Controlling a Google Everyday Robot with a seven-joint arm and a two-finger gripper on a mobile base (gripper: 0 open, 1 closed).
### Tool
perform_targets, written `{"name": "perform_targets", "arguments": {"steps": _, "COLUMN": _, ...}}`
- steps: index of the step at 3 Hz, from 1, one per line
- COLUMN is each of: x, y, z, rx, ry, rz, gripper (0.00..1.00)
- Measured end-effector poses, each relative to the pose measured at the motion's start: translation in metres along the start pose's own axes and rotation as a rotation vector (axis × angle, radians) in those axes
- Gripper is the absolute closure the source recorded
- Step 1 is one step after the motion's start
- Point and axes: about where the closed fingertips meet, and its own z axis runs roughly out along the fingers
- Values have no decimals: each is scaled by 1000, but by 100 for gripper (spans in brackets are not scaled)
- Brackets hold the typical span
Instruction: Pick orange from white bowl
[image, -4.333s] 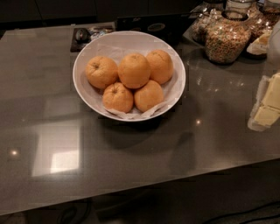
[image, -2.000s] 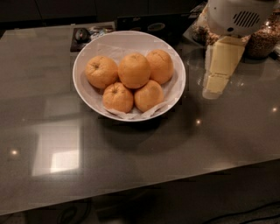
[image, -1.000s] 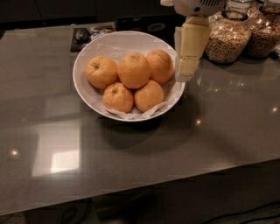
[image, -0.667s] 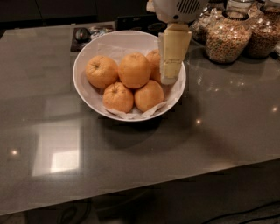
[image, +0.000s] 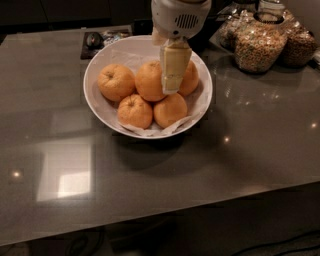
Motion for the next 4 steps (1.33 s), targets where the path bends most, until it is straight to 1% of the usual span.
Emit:
{"name": "perform_targets", "arguments": {"steps": 2, "x": -7, "y": -6, "z": 23, "rx": -56, "ry": -3, "rz": -12, "gripper": 17}}
{"name": "perform_targets", "arguments": {"steps": 3, "x": -6, "y": -7, "z": 32, "rx": -77, "ry": -6, "rz": -13, "gripper": 26}}
{"name": "perform_targets", "arguments": {"steps": 4, "x": -5, "y": -8, "z": 39, "rx": -96, "ry": -10, "rz": -17, "gripper": 26}}
